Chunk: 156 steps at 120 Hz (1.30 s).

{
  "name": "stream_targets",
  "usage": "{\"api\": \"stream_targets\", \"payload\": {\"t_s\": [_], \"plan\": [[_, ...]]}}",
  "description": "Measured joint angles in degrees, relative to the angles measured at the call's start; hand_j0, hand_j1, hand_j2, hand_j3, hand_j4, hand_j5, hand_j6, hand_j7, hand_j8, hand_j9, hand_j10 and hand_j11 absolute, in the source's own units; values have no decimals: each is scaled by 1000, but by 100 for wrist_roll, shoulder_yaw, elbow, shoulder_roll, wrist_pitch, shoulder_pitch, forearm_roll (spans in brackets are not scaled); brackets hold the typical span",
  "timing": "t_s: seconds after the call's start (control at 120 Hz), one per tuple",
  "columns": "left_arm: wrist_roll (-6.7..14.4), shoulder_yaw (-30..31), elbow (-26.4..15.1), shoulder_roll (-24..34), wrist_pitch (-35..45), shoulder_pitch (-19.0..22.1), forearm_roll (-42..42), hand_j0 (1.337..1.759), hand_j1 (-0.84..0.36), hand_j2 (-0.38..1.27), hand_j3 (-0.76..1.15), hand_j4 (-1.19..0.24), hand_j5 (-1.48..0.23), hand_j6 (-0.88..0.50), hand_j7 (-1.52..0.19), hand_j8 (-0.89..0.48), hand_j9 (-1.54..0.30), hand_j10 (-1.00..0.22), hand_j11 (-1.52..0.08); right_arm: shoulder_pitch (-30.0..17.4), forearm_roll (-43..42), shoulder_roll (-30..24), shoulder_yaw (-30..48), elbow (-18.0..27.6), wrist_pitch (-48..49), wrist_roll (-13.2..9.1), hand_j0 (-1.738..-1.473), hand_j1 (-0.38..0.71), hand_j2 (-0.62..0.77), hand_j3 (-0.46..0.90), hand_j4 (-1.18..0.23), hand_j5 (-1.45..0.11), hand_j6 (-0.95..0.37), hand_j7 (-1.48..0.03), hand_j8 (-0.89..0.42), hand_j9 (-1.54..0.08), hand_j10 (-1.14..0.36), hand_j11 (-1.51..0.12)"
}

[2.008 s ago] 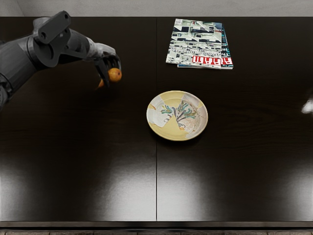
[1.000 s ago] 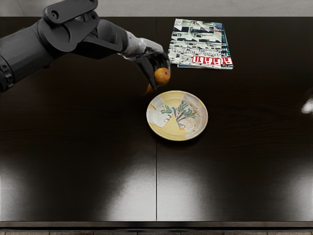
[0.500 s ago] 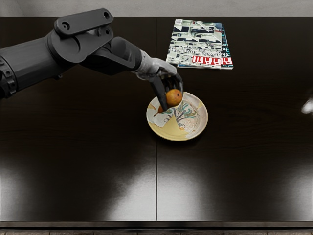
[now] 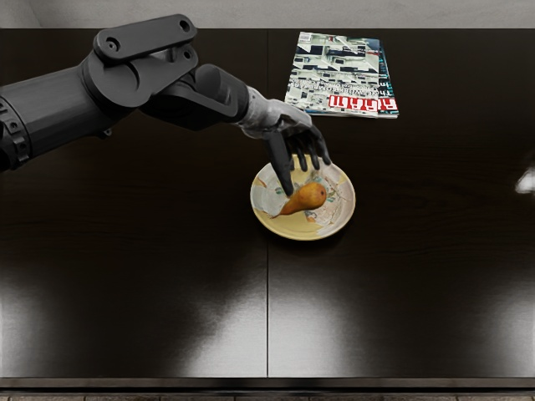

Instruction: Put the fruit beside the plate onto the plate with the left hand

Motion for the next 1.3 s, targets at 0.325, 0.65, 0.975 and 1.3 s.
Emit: {"api": "stream_targets", "payload": {"t_s": [0.325,0.65,0.975,1.3], "plan": [[-19,-452,-122,0,0,90,-694,1658,209,32,0,-116,-163,-115,-162,-119,-161,-124,-161,0,2,0,0,-1,0,0,-1658,-349,0,0,0,0,-1,0,0,0,0,0],[-42,-1331,-451,1419,0,455,-1765,1658,299,11,0,-43,-57,-43,-57,-43,-57,-44,-57,0,2,0,0,1,0,0,-1658,-349,0,0,0,0,-1,0,-1,0,0,0],[-35,-1366,-1044,3097,0,1038,-1882,1658,318,6,0,-26,-34,-26,-34,-26,-34,-26,-34,0,4,0,0,-1,0,-1,-1658,-349,0,0,0,0,0,0,0,0,0,0],[-11,-1341,-2099,3761,0,1535,-1849,1658,323,5,0,-23,-30,-23,-30,-23,-30,-23,-29,0,2,0,0,0,0,-1,-1658,-349,0,0,0,0,0,0,0,0,0,0]]}}
